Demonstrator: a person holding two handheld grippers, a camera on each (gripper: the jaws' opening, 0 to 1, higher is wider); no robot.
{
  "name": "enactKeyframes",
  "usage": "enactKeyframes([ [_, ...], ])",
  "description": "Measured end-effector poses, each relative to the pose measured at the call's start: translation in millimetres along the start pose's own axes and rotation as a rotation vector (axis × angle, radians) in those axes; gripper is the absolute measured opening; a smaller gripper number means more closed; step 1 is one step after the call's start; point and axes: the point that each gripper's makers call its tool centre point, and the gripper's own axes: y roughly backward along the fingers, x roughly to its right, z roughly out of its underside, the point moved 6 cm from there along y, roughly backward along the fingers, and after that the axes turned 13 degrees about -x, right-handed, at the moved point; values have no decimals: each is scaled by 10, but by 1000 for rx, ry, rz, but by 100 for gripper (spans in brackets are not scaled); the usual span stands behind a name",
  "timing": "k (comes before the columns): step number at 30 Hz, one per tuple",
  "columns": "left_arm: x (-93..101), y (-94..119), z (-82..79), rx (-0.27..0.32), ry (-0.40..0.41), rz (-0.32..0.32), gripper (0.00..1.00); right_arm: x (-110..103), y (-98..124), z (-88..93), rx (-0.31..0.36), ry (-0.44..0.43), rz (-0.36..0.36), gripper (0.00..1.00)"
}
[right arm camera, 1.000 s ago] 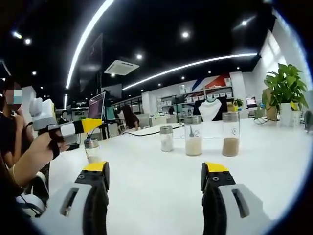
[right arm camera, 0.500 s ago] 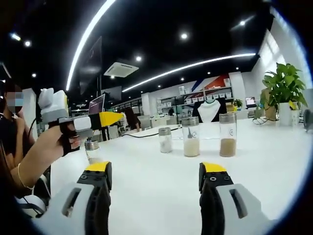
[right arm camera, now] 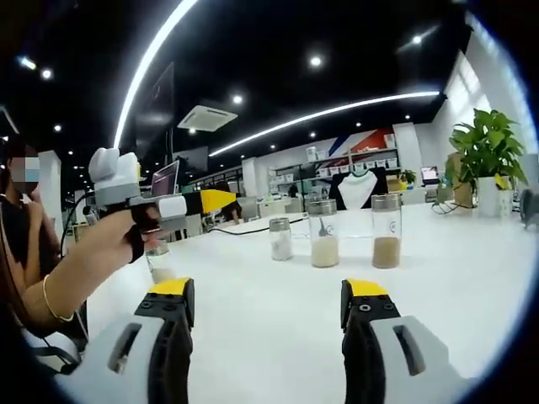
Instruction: Rotate the seasoning bottle until the label or dispensing opening points toward the visible target arrow and the bottle remains upright within the marked orientation range
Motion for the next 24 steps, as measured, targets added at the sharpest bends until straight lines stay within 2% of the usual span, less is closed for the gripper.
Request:
enactKeyframes([
  [6,31,-144,8,-14,-20,-3,80,5,26,-3,-12,13,3,71],
  [10,40,-277,81,-44,-36,-1,79,4,36,-3,-20,16,-3,71],
  [18,42,-549,112,-66,-24,8,79,-1,42,-29,-26,28,-12,71],
  [24,14,-725,150,-72,5,-19,79,28,46,-42,-30,32,-3,70],
])
